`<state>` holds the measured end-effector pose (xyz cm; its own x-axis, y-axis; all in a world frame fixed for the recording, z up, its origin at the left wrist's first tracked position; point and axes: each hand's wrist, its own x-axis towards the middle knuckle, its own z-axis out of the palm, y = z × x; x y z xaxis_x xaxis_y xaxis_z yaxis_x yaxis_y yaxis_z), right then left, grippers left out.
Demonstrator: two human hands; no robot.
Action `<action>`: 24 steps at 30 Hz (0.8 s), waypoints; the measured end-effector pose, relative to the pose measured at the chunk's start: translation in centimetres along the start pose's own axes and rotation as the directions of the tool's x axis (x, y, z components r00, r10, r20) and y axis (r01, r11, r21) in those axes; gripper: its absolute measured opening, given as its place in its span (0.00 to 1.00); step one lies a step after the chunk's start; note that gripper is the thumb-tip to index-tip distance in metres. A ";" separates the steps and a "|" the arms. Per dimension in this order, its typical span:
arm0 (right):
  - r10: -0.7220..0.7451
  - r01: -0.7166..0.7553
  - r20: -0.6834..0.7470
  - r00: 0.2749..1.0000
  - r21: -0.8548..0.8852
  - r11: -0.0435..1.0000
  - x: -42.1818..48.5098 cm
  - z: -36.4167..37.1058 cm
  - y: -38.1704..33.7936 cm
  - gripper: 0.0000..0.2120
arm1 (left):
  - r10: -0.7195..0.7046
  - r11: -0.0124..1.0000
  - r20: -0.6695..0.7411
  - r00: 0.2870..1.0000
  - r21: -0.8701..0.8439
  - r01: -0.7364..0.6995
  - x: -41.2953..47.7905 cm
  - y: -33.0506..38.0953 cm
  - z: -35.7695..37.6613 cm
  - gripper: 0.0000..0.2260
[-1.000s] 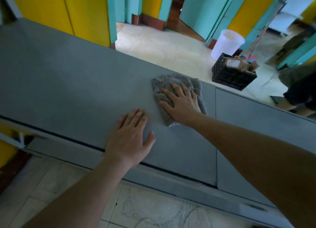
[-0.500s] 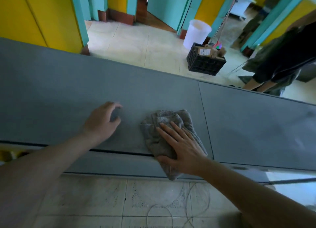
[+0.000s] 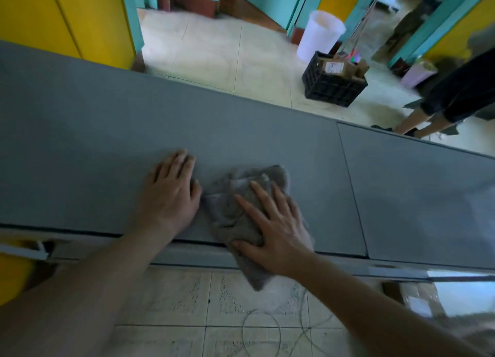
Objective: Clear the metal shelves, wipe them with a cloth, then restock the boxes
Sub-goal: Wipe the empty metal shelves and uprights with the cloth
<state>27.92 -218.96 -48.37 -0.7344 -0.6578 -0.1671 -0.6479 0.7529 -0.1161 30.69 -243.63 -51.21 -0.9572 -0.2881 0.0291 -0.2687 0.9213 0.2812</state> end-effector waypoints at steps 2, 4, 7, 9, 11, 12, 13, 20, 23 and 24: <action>-0.052 0.052 -0.012 0.999 -0.011 0.999 1.7 0.2 -2.3 0.39 | 0.011 1.000 0.016 1.000 0.006 -0.011 0.0 -0.2 -0.1 0.27; -0.085 0.085 -0.008 0.996 -0.013 0.996 2.7 0.3 -2.2 0.38 | 0.028 1.000 0.011 1.000 -0.004 -0.028 0.0 -0.5 0.0 0.28; -0.197 0.197 -0.009 0.980 -0.049 0.979 3.8 -0.1 0.5 0.38 | 0.041 0.999 0.005 0.999 -0.029 -0.041 -0.2 -0.7 0.1 0.29; -0.221 0.219 -0.028 0.975 -0.052 0.974 5.8 -0.5 2.6 0.38 | 0.029 0.999 0.004 1.000 -0.035 -0.029 -0.2 -0.6 0.2 0.28; -0.160 0.158 -0.076 0.984 -0.039 0.987 9.0 -1.4 4.8 0.37 | -0.010 0.997 -0.013 1.000 -0.073 0.009 -0.2 -0.3 0.0 0.28; -0.097 0.095 -0.088 0.991 -0.020 0.995 10.9 -1.9 5.7 0.37 | -0.020 0.995 -0.011 1.000 -0.094 0.019 -0.1 -0.3 0.0 0.29; -0.023 0.023 -0.084 0.996 0.005 1.000 12.5 -2.5 6.7 0.38 | -0.026 0.993 -0.005 1.000 -0.114 0.025 -0.2 -0.2 0.0 0.29; 0.172 -0.162 -0.081 0.982 0.118 0.980 23.4 -4.4 11.2 0.38 | -0.031 0.989 -0.080 0.996 -0.147 0.019 -0.2 -0.4 0.6 0.34; 0.188 -0.178 -0.092 0.978 0.116 0.977 24.9 -4.2 11.4 0.35 | -0.049 0.991 -0.089 0.995 -0.130 0.037 -0.2 -0.3 0.6 0.33; 0.198 -0.188 -0.093 0.976 0.103 0.977 24.7 -4.1 11.4 0.35 | -0.050 0.992 -0.091 0.995 -0.124 0.038 -0.2 -0.2 0.6 0.33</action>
<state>1.54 -226.75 -49.83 -0.8635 -0.4953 -0.0951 -0.4739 0.8614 -0.1831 30.91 -243.59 -51.87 -0.9287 -0.3562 0.1026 -0.2898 0.8702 0.3986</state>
